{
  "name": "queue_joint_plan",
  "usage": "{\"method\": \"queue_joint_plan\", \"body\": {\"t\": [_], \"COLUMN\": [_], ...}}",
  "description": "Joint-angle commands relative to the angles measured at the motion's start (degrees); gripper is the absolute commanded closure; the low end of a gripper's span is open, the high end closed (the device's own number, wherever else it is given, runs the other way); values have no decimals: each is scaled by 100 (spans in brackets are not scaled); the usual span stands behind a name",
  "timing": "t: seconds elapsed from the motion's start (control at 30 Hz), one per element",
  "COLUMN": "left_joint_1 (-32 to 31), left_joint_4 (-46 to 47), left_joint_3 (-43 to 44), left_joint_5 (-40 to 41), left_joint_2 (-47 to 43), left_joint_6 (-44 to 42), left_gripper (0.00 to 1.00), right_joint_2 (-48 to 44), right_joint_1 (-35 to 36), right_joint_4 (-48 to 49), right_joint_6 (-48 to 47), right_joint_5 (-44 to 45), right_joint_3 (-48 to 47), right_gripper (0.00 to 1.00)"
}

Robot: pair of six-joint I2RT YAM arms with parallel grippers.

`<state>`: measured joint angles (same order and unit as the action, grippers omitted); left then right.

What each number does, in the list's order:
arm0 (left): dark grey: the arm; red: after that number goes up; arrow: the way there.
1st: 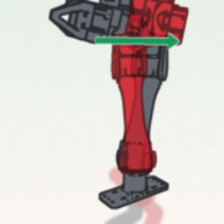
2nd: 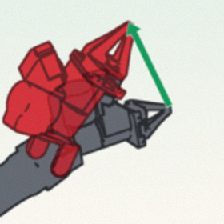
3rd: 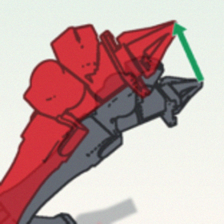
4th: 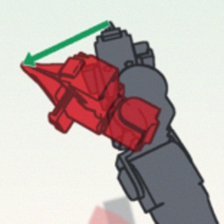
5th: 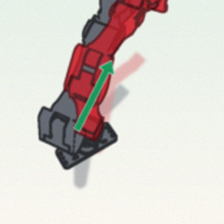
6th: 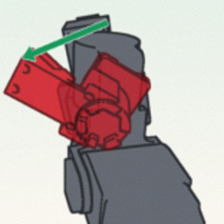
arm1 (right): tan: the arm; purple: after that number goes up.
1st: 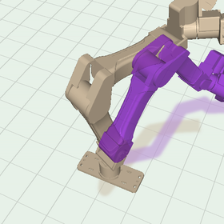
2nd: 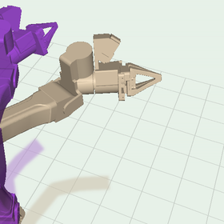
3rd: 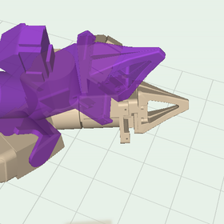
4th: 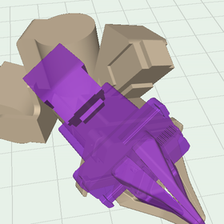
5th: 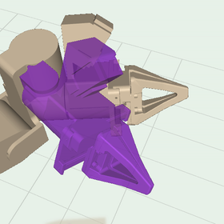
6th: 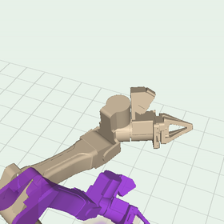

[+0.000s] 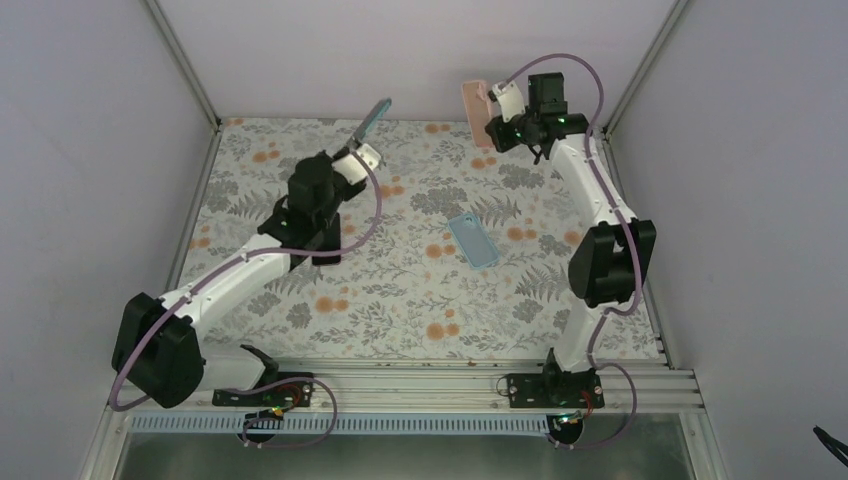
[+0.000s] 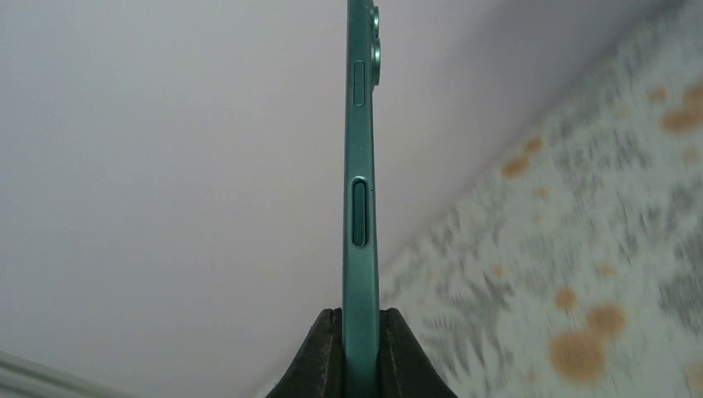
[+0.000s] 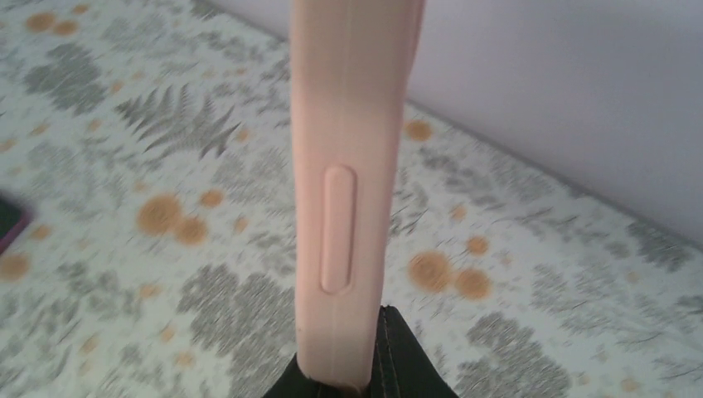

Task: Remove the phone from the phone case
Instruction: Place the phone at the center of the board.

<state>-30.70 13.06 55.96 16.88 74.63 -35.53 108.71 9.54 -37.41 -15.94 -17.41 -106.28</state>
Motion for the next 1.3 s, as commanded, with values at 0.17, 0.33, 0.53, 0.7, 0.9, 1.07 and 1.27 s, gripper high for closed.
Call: {"method": "queue_joint_plan", "body": {"t": [0.17,0.33,0.53,0.7,0.9,1.07,1.27], "left_joint_1": [-974,-1471,-1813,-1975,-2101,-2308,-2432], "left_joint_4": [952,1353,1889,2129,1996,1950,300], "left_joint_3": [-1847,-2145,-2236,-2283,-2308,-2479,-2290], "left_joint_5": [1811,2410,2423,2288,2010,1566,266], "left_joint_2": [37,661,1375,1804,2042,2108,1455], "left_joint_6": [-1854,-2095,-2454,-2812,-2833,-2873,-2218], "left_gripper": [98,98,98,98,84,65,15], "right_joint_2": [-625,-738,-881,-743,-618,-537,-705], "right_joint_1": [-985,-1399,-1770,-1921,-1985,-1988,-1994], "right_joint_4": [-2241,-3003,-2392,-1971,-1614,-1503,-1488], "right_joint_6": [-1349,-2379,-2548,-2441,-2159,-2066,-2050], "right_joint_5": [-2085,-2099,-1762,-1488,-1019,-671,-344], "right_joint_3": [788,2011,3459,3838,3781,3715,3650], "right_gripper": [97,97,97,97,96,85,44]}}
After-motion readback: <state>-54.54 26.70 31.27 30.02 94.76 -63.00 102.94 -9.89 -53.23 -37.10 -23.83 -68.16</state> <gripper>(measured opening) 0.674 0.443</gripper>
